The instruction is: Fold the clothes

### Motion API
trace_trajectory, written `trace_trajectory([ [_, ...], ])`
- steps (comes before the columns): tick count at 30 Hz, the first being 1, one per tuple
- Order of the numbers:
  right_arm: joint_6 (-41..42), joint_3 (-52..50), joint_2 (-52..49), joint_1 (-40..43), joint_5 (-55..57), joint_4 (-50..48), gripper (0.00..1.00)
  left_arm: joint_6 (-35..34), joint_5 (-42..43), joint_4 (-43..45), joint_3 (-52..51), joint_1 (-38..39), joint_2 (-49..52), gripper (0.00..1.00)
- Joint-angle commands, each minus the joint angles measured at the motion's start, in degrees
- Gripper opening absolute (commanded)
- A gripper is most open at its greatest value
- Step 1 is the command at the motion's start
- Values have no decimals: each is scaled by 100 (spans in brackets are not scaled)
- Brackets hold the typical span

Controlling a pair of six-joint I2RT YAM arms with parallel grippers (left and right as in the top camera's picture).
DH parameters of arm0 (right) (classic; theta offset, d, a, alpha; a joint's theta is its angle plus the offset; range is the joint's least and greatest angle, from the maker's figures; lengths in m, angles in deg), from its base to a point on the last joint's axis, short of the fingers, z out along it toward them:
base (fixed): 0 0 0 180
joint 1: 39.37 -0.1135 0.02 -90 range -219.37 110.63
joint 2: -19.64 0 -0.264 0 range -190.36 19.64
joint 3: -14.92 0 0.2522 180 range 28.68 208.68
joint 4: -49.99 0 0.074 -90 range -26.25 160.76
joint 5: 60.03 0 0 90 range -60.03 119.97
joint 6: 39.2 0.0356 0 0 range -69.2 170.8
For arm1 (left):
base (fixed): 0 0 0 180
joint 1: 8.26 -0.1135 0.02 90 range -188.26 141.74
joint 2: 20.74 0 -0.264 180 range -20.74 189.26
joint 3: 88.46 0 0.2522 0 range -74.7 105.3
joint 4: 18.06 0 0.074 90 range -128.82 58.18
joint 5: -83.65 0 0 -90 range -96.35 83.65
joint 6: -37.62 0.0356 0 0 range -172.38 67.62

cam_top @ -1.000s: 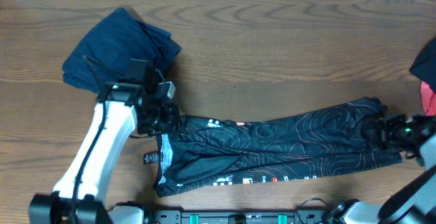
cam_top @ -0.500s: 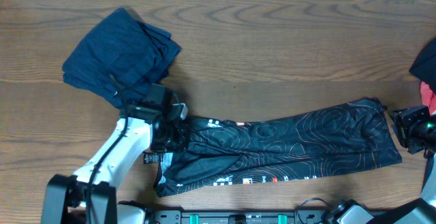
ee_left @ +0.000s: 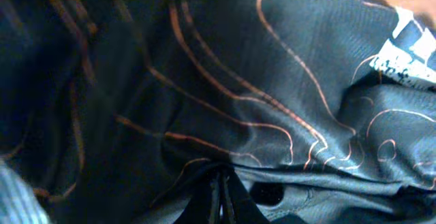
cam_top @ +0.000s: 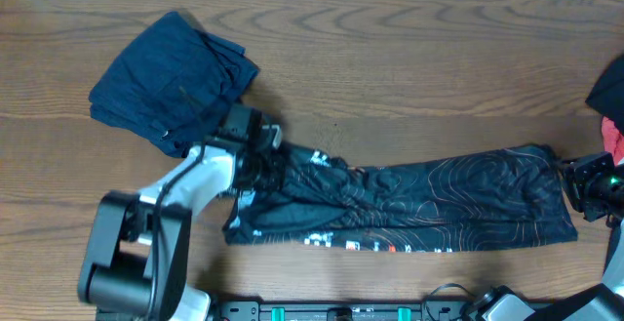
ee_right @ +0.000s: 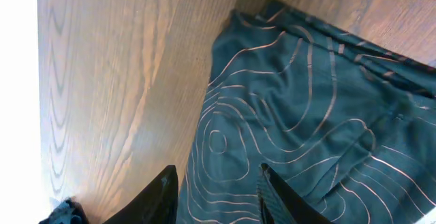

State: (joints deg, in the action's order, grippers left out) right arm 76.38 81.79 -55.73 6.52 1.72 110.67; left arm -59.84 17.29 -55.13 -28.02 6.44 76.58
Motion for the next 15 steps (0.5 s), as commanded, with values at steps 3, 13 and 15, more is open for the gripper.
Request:
trace_trajectory([
  [3, -160, 42, 11, -20, 151, -76, 36, 144, -1379, 50, 339, -330, 680, 6],
  [13, -1064, 39, -247, -48, 1303, -922, 50, 122, -1388, -658, 1244, -872, 678, 6],
  [15, -1141, 37, -501, -107, 1316, -903, 51, 122, -1384, -667, 1244, -890, 678, 6],
])
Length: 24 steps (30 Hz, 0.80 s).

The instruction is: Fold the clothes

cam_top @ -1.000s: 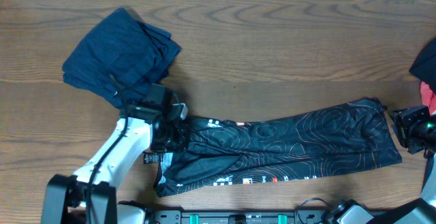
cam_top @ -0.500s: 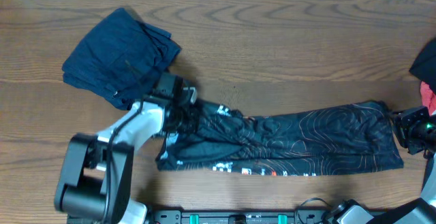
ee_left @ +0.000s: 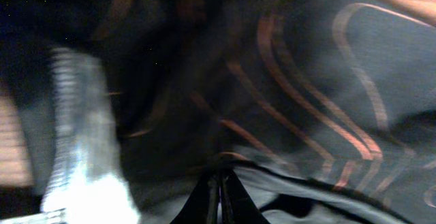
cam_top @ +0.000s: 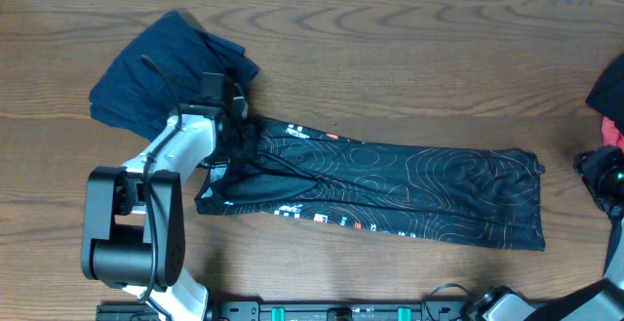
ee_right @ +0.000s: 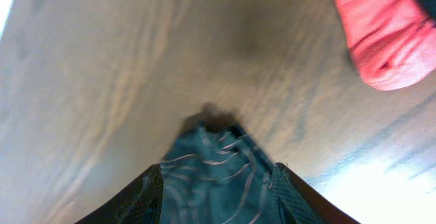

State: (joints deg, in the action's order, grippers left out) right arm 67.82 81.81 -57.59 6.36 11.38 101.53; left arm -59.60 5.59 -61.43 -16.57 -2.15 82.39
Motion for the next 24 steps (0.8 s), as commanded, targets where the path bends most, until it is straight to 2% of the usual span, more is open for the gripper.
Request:
trace_trajectory([
  [1, -409, 35, -509, -129, 361, 57, 53, 98, -214, -37, 98, -31, 96, 6],
  [4, -592, 35, -1003, -184, 317, 138, 57, 96, -210, -55, 98, -26, 96, 10],
  [6, -754, 35, -1248, -186, -181, -46, 57, 96, -210, -83, 98, -26, 96, 13],
  [9, -944, 35, -1528, -289, -994, -332, 46, 96, -212, -120, 98, -26, 96, 14],
  [10, -940, 35, -1604, -339, -994, -358, 47, 96, -210, -118, 98, -26, 96, 14],
  [13, -866, 35, -1871, -492, -717, -407, 58, 96, -210, -120, 98, -26, 96, 14],
  [16, -734, 35, -2109, -595, -551, -466, 58, 96, -212, -146, 98, -26, 96, 14],
  [19, -669, 35, -2277, -601, -435, -520, 50, 98, -212, -164, 98, -26, 96, 14],
  [21, -450, 35, -2291, -581, 33, -527, 29, 98, -212, -164, 98, -26, 96, 14],
  [24, -278, 118, -2273, -509, 363, -522, 18, 98, -212, -186, 98, -26, 96, 14],
])
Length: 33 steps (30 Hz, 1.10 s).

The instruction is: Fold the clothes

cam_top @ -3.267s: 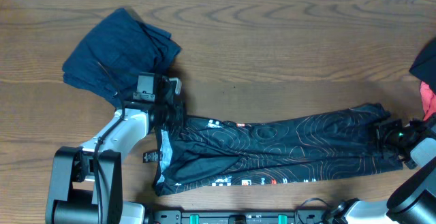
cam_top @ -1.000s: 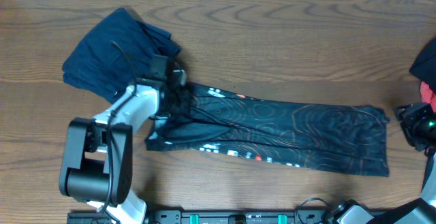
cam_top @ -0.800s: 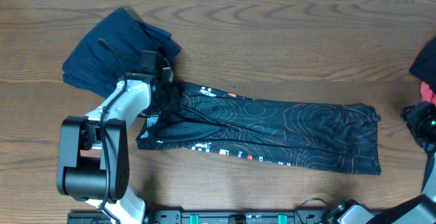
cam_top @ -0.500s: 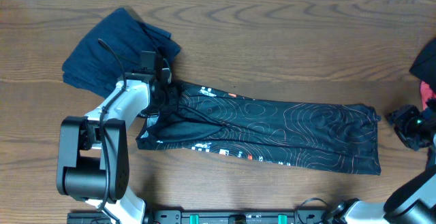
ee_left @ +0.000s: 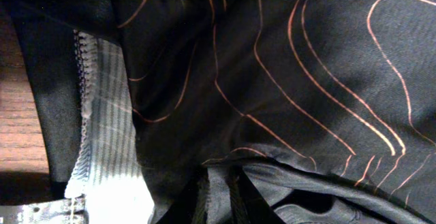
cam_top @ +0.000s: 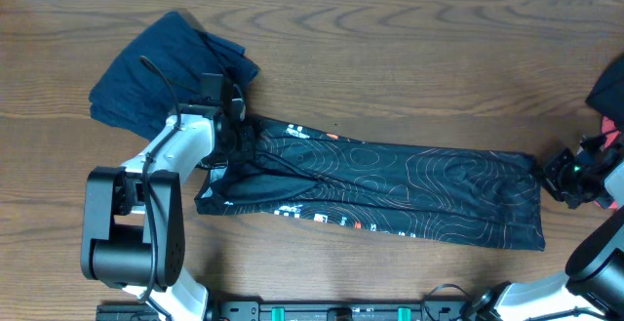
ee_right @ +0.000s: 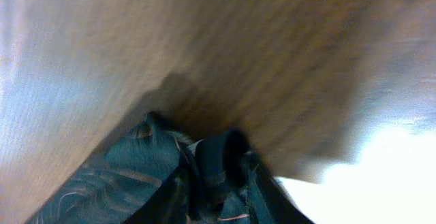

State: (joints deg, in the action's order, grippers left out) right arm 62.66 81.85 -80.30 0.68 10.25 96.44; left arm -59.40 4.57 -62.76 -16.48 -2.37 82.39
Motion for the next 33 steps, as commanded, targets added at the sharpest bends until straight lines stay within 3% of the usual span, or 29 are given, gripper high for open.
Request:
trace_trajectory([
  [1, 295, 195, -2, 111, 417, 24, 18, 79, -109, -63, 90, -4, 96, 15],
  [3, 293, 378, -2, 184, 341, 188, 21, 79, -111, -79, 90, -7, 94, 14],
  [5, 286, 632, -2, 245, 348, 411, 31, 79, -111, -94, 90, -9, 94, 14],
  [8, 188, 953, -2, 308, 391, 737, 38, 79, -111, -96, 92, -9, 90, 14],
  [11, -164, 1062, -2, 348, 387, 872, 59, 76, -103, -192, 155, -9, 61, 15],
  [12, -404, 1058, -4, 352, 389, 896, 68, 79, -70, -273, 208, -9, 42, 17],
  [13, -715, 1051, -17, 354, 387, 918, 75, 79, 24, -393, 289, -9, -2, 27],
  [17, -1714, 992, -55, 354, 254, 1040, 86, 76, 243, -890, 625, -9, -275, 53],
  [24, -2662, 970, -96, 343, 175, 1506, 82, 74, 743, -1449, 846, -9, -1019, 79],
  [27, -2677, 955, -240, 341, 317, 1775, 82, 76, 911, -1582, 846, -9, -1351, 81],
  [33, -2667, 817, -844, 339, 538, 2013, 70, 79, 942, -1869, 846, -9, -1921, 83],
])
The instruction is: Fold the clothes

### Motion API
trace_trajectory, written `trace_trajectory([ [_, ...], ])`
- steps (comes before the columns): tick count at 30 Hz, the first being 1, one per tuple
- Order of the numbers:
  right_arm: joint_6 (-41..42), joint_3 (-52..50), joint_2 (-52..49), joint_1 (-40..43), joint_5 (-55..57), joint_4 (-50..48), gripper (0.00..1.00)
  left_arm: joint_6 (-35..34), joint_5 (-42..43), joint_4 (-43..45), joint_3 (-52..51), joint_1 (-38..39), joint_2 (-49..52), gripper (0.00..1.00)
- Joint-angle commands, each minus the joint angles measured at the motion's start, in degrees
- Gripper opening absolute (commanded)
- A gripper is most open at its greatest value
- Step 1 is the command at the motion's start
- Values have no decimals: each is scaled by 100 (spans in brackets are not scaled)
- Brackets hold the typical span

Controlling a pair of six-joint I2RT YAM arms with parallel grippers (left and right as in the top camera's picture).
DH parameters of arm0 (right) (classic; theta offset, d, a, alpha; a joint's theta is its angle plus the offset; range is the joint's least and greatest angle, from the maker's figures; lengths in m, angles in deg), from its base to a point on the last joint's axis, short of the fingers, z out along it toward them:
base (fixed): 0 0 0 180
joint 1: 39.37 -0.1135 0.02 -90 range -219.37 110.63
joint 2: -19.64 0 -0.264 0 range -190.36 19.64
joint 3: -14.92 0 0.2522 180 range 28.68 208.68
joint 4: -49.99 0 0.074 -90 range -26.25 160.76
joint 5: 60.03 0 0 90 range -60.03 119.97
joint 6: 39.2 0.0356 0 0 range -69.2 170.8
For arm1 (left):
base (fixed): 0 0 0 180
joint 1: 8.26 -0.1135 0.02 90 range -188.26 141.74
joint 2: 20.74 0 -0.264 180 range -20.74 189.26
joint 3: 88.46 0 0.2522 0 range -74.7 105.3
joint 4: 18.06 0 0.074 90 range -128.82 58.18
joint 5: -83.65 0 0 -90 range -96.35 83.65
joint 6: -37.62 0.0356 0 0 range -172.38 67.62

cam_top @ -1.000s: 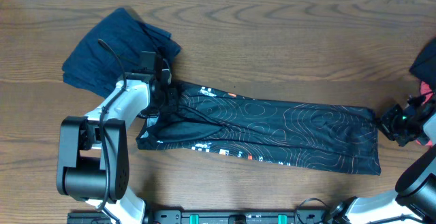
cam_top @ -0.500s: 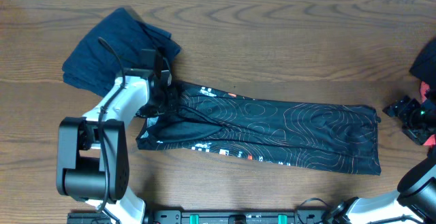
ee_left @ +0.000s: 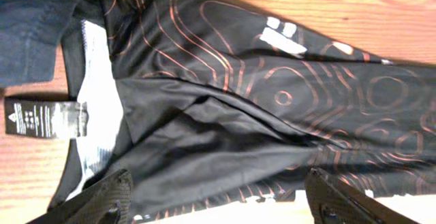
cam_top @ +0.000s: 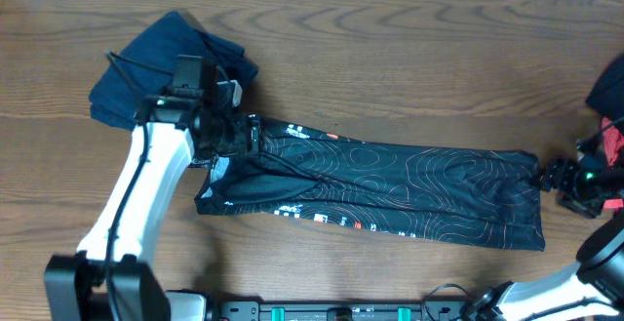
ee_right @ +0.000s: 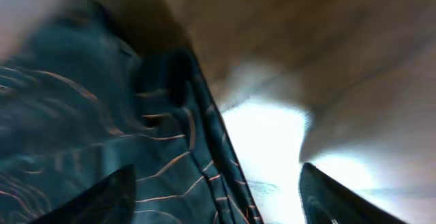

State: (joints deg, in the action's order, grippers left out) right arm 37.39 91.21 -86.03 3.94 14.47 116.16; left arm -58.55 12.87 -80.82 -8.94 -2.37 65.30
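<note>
Black pants with copper contour lines (cam_top: 390, 189) lie stretched flat across the table, waistband to the left. My left gripper (cam_top: 230, 132) hovers over the waistband end, open; in the left wrist view the left gripper (ee_left: 218, 200) has its fingers (ee_left: 102, 198) wide apart above the pants (ee_left: 225, 115) with nothing between them. My right gripper (cam_top: 567, 179) sits just off the leg hems, open; in the right wrist view the right gripper (ee_right: 211, 197) frames the hem edge (ee_right: 184, 115) without holding it.
A folded navy garment (cam_top: 171, 67) lies at the back left, touching the waistband end. A red and black garment (cam_top: 609, 106) sits at the right table edge behind my right gripper. A white inner label (ee_left: 92, 108) and a black tag (ee_left: 41, 116) show at the waistband.
My left gripper was shut on the fabric near the waistband; it is now open and higher above it. My right gripper was shut on the hem corner and is now open, slightly to the right.
The pants first lay bunched at the left, my left gripper shut on them and the right one open over the hems. Then they lay further left and stretched flat. Then my right gripper was shut on the hem corner. Now both grippers are open and the pants lie flat.
</note>
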Motion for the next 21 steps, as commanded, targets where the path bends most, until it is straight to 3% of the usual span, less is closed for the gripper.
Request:
trace_trajectory([
  [1, -114, -142, -380, 13, 116, 59, 68, -7, 111, -90, 92, -9, -289, 84],
  [7, 55, -170, -839, -114, 114, 74, 63, -2, 109, -96, 92, -9, -494, 85],
  [18, 50, -168, -857, -522, 118, 11, 60, -2, 111, -101, 92, -9, -492, 85],
  [21, 50, -168, -857, -501, 116, 11, 55, -4, 111, -109, 92, -9, -492, 85],
])
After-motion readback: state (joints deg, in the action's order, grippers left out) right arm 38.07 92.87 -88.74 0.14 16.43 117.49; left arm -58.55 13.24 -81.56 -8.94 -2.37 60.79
